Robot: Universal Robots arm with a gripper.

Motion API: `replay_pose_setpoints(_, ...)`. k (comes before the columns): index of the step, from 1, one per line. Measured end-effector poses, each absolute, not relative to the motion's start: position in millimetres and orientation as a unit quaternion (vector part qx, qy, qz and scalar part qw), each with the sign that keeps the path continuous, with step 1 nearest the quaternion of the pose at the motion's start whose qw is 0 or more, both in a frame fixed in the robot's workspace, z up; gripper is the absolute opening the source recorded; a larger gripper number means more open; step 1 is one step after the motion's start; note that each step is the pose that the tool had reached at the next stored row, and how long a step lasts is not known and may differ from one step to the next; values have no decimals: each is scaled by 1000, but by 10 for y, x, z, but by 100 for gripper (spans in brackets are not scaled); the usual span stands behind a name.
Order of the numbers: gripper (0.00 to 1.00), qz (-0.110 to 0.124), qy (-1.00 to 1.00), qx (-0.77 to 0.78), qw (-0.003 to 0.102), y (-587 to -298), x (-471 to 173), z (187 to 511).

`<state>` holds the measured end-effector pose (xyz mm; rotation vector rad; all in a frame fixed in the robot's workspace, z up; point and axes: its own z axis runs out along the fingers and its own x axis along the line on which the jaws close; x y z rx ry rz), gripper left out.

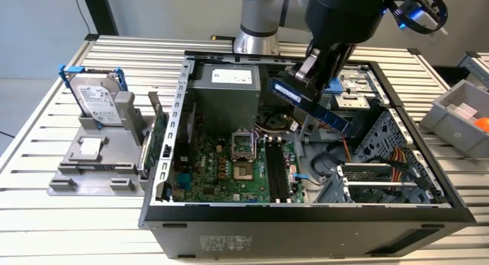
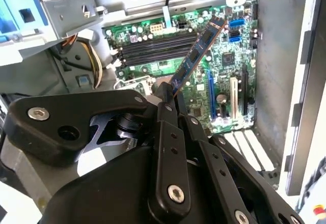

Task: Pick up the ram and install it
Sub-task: 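Insert the ram into the slot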

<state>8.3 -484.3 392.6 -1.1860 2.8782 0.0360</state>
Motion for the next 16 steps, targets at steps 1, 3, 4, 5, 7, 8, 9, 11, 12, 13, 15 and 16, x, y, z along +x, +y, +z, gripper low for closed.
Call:
replay_pose_setpoints(1, 0, 11, 927, -374, 14, -4843, 83, 3926)
replay_pose_setpoints(3, 0, 11, 932, -362, 14, -4844, 83, 3926)
replay_pose_setpoints(4, 0, 11, 935, -355, 15, -4843, 83, 3926)
replay_pose_setpoints(5, 0, 11, 937, -349, 15, -4843, 83, 3926)
replay_pose_setpoints(7, 0, 11, 942, -335, 15, -4843, 83, 3926)
replay_pose_setpoints(8, 0, 11, 944, -328, 15, -4843, 83, 3926)
replay_pose_setpoints(9, 0, 11, 947, -322, 15, -4843, 83, 3926)
replay_pose_setpoints(11, 0, 10, 951, -307, 15, -4843, 83, 3926)
replay_pose_setpoints(12, 0, 10, 953, -301, 15, -4843, 83, 3926)
replay_pose_setpoints(13, 0, 10, 955, -294, 15, -4843, 83, 3926)
replay_pose_setpoints(15, 0, 10, 960, -281, 15, -4843, 83, 3926)
replay_pose_setpoints(16, 0, 10, 962, -273, 15, -4843, 83, 3926)
